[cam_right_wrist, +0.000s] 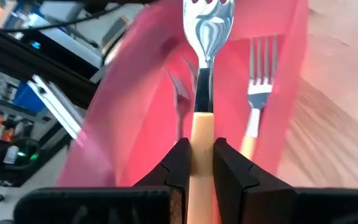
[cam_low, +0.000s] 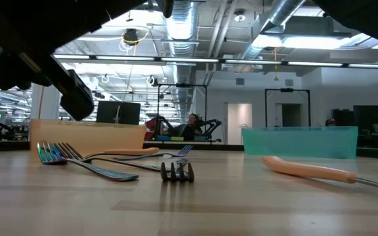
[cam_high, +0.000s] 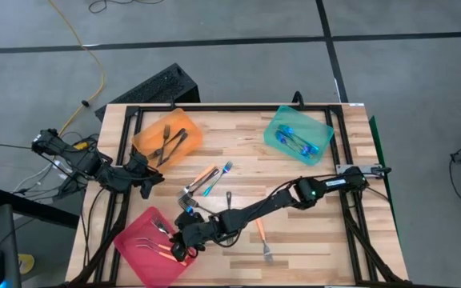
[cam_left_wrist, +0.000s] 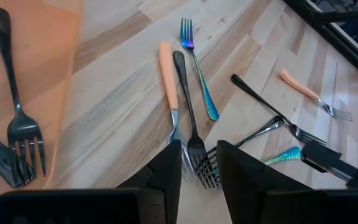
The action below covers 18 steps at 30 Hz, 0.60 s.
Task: Sort silverware by color (type)
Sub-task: Put the orange fork into the pink bin
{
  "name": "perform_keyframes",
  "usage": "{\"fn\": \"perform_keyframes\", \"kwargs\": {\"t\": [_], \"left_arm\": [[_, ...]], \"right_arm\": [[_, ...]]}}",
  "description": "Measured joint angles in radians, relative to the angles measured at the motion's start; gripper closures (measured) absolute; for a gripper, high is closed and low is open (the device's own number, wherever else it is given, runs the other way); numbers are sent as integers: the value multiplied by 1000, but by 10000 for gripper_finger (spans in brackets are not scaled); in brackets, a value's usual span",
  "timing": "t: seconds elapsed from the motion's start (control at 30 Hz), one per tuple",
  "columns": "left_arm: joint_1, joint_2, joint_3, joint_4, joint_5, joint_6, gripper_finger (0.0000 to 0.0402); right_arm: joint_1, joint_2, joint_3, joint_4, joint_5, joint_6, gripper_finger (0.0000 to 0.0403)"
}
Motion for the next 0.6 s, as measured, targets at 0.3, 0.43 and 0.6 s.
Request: {"fn": "perform_keyframes", "kwargs": {"t": [0.3, 0.43, 0.6], "left_arm": [[0, 0, 0, -1, -17, 0, 314], [0, 0, 0, -1, -18, 0, 314], [0, 0, 0, -1, -18, 0, 314]], "right_arm": [[-13, -2, 0, -32, -17, 0, 334], [-19, -2, 0, -32, -21, 1, 334], [-28, -2, 0, -29, -37, 7, 323]]}}
